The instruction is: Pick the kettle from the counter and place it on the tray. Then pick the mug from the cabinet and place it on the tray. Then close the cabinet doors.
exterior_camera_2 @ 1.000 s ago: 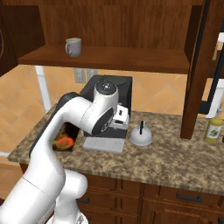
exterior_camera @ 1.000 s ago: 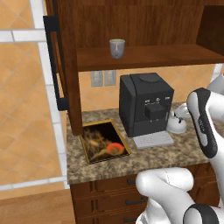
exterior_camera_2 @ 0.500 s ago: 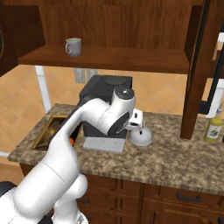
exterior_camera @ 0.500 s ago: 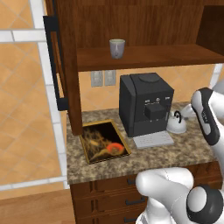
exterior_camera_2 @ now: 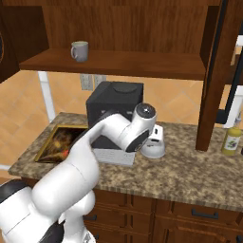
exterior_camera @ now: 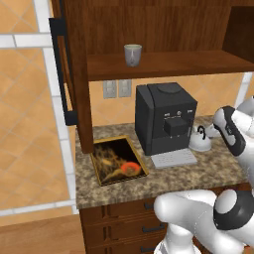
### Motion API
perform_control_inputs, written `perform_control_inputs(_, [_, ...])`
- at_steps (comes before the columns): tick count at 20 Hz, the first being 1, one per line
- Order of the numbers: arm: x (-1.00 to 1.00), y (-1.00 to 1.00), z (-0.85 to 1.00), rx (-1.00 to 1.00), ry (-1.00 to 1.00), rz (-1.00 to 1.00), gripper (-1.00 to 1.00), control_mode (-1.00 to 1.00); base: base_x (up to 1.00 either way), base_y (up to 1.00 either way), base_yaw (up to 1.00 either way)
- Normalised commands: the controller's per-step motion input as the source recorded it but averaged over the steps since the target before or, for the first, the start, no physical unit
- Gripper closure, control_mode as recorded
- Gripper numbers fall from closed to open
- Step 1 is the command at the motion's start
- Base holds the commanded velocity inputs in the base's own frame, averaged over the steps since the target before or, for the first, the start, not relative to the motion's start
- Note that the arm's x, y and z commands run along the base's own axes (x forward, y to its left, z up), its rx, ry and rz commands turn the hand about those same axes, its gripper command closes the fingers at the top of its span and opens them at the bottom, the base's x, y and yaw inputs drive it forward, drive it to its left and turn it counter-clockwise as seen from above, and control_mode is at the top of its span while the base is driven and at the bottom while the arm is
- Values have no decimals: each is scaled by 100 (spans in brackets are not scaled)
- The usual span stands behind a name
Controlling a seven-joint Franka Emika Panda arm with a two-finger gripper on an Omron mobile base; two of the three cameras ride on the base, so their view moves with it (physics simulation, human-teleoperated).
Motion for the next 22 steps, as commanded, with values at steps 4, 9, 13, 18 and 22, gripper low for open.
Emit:
perform_control_inputs(4, [55,-30,-7,0,0,3,-100,-100,0,0,0])
perform_control_inputs(9, [50,-20,-13,0,0,3,-100,-100,0,0,0])
perform_control_inputs(13, [47,-27,-17,0,0,3,-100,-100,0,0,0])
perform_control_inputs(18, [26,-16,-37,0,-1,6,-100,-100,0,0,0])
perform_control_inputs(22, [38,-12,-23,0,0,4,-100,-100,0,0,0])
